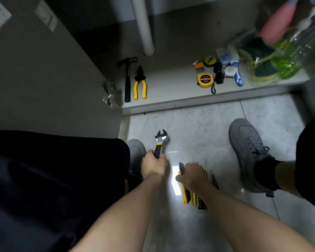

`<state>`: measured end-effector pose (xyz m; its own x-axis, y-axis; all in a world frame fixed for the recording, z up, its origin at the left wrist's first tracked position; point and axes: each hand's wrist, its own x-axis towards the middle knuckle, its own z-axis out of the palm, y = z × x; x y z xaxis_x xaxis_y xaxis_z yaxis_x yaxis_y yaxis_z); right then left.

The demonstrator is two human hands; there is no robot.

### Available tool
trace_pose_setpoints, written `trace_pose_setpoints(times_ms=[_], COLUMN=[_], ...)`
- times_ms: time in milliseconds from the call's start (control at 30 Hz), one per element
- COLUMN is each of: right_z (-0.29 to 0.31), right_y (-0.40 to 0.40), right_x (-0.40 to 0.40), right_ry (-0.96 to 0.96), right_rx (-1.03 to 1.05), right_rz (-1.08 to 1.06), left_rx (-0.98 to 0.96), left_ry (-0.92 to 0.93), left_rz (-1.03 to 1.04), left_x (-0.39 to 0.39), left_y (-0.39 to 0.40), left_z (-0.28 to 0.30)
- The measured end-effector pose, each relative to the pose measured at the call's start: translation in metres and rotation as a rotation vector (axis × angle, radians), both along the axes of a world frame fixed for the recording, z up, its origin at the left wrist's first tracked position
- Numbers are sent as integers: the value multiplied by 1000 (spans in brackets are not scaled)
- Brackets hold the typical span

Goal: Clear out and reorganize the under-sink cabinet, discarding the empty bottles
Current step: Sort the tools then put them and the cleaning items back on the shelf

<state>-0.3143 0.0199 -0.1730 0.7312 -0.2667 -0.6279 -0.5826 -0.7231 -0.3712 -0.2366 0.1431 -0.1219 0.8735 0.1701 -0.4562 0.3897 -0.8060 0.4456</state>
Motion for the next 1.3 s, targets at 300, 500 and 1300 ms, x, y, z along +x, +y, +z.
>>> trace_pose_setpoints(times_ms=[300,500,1300], right_z=[40,82,74], right_y=[-10,-56,-109], right_x=[51,127,286], right_ry=[-332,-546,-495], right_rx=[362,355,-46], right_rz=[-713,-803,-211], left_rx=[-84,-173,357], left_ry=[-142,-201,-246], left_rz=[-32,-2,-462], left_x=[80,167,280], left_y=[-27,-65,-106], left_z=[30,60,38])
